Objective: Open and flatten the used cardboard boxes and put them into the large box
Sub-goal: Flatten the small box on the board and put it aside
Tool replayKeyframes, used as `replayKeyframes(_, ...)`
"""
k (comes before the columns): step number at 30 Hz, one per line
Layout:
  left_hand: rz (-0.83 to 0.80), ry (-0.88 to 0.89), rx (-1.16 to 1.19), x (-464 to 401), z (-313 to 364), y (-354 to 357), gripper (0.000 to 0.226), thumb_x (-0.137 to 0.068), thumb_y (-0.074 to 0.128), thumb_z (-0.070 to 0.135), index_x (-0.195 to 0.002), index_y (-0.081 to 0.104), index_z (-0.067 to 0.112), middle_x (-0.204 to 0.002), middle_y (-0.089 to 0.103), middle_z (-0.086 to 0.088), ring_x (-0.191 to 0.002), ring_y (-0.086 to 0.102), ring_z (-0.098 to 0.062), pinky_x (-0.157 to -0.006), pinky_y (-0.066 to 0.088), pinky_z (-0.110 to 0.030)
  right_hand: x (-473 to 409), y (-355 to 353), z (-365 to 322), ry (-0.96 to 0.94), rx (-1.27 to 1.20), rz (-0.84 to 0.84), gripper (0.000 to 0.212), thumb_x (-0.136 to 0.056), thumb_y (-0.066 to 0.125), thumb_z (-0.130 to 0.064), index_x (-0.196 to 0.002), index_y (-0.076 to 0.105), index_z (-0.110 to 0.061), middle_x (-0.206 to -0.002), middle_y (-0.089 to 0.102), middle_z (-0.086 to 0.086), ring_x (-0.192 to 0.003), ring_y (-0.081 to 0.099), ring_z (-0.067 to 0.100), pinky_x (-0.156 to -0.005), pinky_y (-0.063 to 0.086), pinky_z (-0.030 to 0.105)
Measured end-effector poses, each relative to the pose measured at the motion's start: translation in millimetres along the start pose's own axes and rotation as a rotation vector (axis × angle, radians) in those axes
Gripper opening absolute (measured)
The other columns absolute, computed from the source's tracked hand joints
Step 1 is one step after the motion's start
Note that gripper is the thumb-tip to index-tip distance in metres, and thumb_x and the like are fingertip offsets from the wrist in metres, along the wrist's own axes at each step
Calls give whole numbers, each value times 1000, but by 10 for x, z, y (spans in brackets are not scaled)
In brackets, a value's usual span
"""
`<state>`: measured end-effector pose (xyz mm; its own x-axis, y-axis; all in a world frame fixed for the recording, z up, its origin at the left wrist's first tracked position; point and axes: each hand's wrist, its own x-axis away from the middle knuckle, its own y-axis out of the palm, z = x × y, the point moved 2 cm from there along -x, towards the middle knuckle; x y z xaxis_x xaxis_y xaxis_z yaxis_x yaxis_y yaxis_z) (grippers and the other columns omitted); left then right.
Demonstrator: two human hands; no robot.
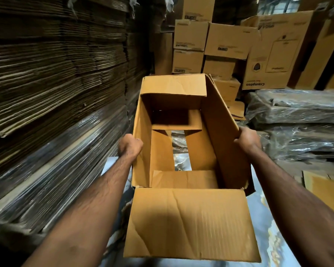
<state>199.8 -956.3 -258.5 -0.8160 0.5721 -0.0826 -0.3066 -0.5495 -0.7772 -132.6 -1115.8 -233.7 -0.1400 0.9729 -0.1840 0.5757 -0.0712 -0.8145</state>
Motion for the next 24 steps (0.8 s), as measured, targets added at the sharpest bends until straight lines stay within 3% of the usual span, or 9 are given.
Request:
replayKeyframes(2, 3, -12, 7, 2, -9, -7, 28, -97, 56, 23, -110, 65, 0, -101, 66, -15, -82, 55, -28, -64, 38, -33, 16, 16, 9, -21, 8, 6, 39, -86, 67, -3, -123, 65, -14, -112, 69, 15, -105, 65, 33, -89, 51, 41)
replayKeyframes(4, -10, -27, 20, -46, -43, -44, 27, -96, 57, 23, -110, 65, 1, -101, 67, -15, -88, 61, -33, -65, 41, -34, 22, -10, 31, -20, 34, 13, 37, -86, 67, -2, -121, 66, -14, -110, 70, 15, -103, 65, 33, -90, 51, 42)
replayKeyframes(8, -12, -41, 58, -142, -59, -142, 29, -91, 60, 27, -108, 68, 4, -105, 70, -18, -95, 66, -37, -80, 55, -40, -4, -51, 87, 8, 21, -10, 33, -87, 67, -2, -118, 66, -11, -111, 69, 17, -102, 65, 34, -93, 53, 46)
replayKeyframes(13, -16, 0, 9, -6, 271, -79, 36, -92, 59, 26, -115, 65, 0, -115, 67, -22, -107, 64, -41, -85, 53, -42, 33, 82, -187, -52, 70, -32, 28, -88, 68, -6, -116, 65, -4, -112, 68, 19, -105, 64, 36, -94, 52, 44)
replayKeyframes(16, -8, 0, -1, 57, 393, -56, 35, -94, 59, 26, -116, 65, -1, -117, 67, -21, -110, 63, -40, -80, 49, -39, 68, 208, -213, -47, 135, -66, 25, -89, 65, -9, -113, 62, -3, -112, 67, 22, -105, 64, 38, -89, 51, 44)
replayKeyframes(19, 22, 34, 44, 79, 359, -27, 29, -95, 58, 28, -107, 68, 4, -107, 70, -15, -101, 65, -36, -75, 49, -36, 72, 331, -126, -7, 267, -37, 36, -94, 59, -10, -127, 46, -2, -133, 53, 26, -122, 52, 41, -95, 47, 48)
replayKeyframes(22, 39, 71, 109, 151, 356, 48, 22, -96, 57, 28, -95, 68, 9, -94, 68, -9, -92, 63, -31, -69, 42, -32, 187, 521, -271, -202, 532, 207, 62, -93, 51, -7, -149, 26, -10, -155, 22, 24, -141, 26, 39, -107, 31, 56)
replayKeyframes(24, 51, 82, 149, 233, 409, 101, 18, -96, 57, 28, -87, 66, 15, -87, 66, -6, -87, 62, -29, -68, 38, -30, 348, 773, -488, -448, 572, 117, 68, -90, 55, -16, -151, 25, -17, -154, 27, 18, -139, 30, 35, -106, 33, 51)
